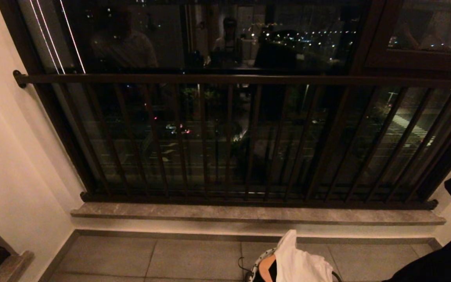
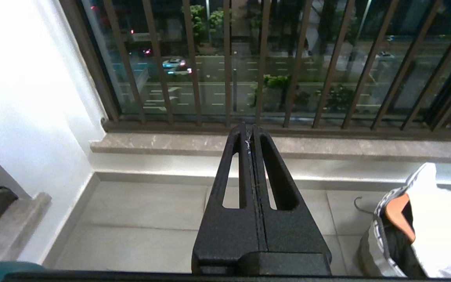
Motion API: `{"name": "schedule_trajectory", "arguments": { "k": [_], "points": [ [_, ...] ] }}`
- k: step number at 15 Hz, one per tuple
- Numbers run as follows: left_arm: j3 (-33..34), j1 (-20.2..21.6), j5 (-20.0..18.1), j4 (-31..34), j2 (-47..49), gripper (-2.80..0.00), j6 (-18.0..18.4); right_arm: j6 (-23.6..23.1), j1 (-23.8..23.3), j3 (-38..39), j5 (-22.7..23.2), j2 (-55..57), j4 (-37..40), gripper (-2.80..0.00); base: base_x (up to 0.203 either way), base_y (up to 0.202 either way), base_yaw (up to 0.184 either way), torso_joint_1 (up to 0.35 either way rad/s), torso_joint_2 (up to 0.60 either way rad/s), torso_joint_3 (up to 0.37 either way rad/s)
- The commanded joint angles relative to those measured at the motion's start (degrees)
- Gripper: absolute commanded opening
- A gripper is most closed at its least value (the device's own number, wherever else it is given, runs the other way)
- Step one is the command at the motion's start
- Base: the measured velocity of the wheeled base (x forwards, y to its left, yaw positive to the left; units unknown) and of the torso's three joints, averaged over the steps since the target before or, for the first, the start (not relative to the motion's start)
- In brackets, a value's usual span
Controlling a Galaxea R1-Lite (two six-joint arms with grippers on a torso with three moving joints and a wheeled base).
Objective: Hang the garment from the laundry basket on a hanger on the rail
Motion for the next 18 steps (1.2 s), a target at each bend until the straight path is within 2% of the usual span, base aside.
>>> {"name": "schedule_trajectory", "arguments": {
  "k": [1,5,11,16,18],
  "points": [
    [0.4,0.0,0.0,0.0,0.0,-2.8,0.0,-0.1,0.0,0.1,0.1,0.1,0.1,-2.8,0.0,0.0,0.0,0.271,-0.59,-0.33],
    [0.4,0.0,0.0,0.0,0.0,-2.8,0.0,-1.8,0.0,0.8,0.3,-0.5,0.0,-2.8,0.0,0.0,0.0,0.17,-0.38,-0.211],
    [0.4,0.0,0.0,-0.1,0.0,-2.8,0.0,-1.8,0.0,2.1,0.4,-0.6,-0.9,-2.8,-0.001,-0.009,0.0,0.012,-0.01,-0.008],
    [0.4,0.0,0.0,0.0,0.0,-2.8,0.0,-1.3,0.1,3.0,1.2,-0.1,-3.4,-2.8,-0.001,-0.176,0.002,0.003,0.0,0.0],
    [0.4,0.0,0.0,0.0,0.0,-2.8,0.0,0.4,0.3,3.0,1.5,0.5,-4.5,-2.8,0.0,-0.194,0.0,0.004,0.0,0.003]
  ]
}}
